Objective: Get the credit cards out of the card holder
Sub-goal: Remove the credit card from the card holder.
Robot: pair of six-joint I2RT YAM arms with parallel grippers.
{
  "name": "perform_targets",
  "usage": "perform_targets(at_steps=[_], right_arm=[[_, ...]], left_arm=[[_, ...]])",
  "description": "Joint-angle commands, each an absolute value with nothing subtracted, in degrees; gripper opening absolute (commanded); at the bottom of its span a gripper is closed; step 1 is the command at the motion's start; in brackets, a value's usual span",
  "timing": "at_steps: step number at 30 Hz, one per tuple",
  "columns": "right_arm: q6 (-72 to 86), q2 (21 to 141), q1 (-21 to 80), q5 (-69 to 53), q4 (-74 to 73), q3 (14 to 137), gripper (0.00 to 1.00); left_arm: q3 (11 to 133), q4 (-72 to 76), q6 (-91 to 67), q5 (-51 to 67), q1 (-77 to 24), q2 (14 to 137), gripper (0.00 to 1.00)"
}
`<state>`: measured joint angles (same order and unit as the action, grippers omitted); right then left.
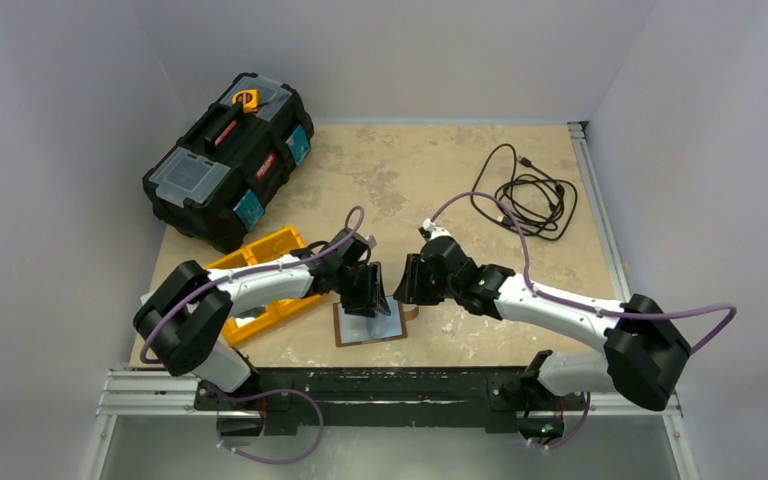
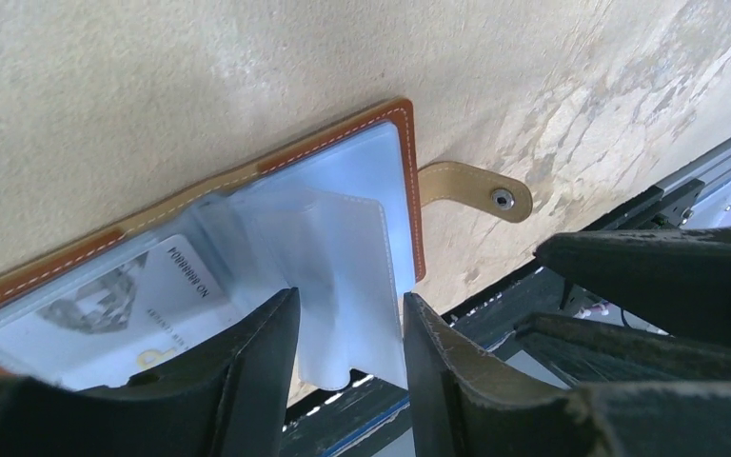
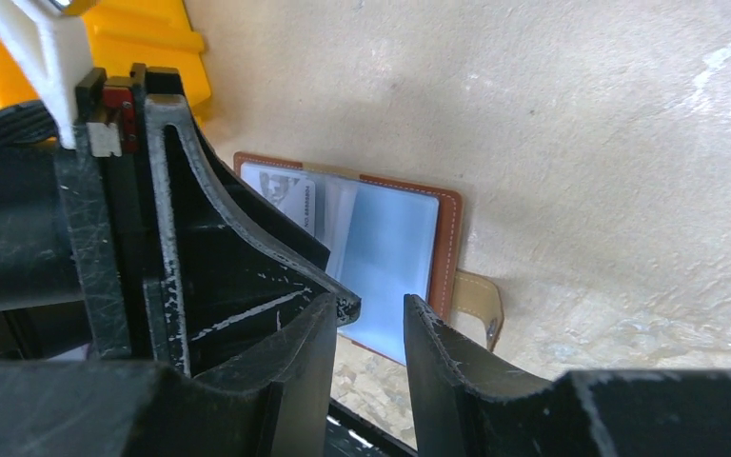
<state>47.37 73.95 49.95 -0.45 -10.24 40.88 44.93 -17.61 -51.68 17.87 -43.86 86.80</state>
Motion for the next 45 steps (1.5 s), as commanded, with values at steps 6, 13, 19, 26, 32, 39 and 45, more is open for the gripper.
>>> perform_targets(at_steps=[6, 13, 19, 26, 32, 39, 45], right_arm=[[48.2, 69.9, 49.4, 3.3, -12.6, 40.1, 0.33], [48.3, 69.5, 49.4, 3.1, -12.8, 39.9, 0.33], [48.3, 68.6, 49.4, 3.6, -13.7, 40.5, 0.33], [48.3, 67.2, 49.4, 4.4, -14.8, 40.9, 0.33], [48.6, 67.0, 49.3, 3.8, -14.8, 40.8, 0.33], [47.7, 68.1, 49.3, 2.2, -13.3, 41.1, 0.36], [48.2, 71.4, 50.3, -2.2, -8.7, 42.0, 0.35]], left_arm=[[48.9, -13.7, -52.9, 20.4, -45.2, 91.5, 0.50], [49.5, -12.5, -53.1, 21.4, -45.5, 91.6, 0.62], [50.0, -12.5, -53.3, 22.0, -45.5, 88.8, 0.66], [51.0, -13.2, -53.0, 22.3, -45.5, 86.4, 0.67], [52.4, -15.2, -51.9, 21.7, -45.4, 83.7, 0.68], [53.7, -19.9, -50.3, 19.3, -44.6, 79.5, 0.72], [50.5, -30.7, -50.7, 10.5, -41.6, 73.6, 0.64]])
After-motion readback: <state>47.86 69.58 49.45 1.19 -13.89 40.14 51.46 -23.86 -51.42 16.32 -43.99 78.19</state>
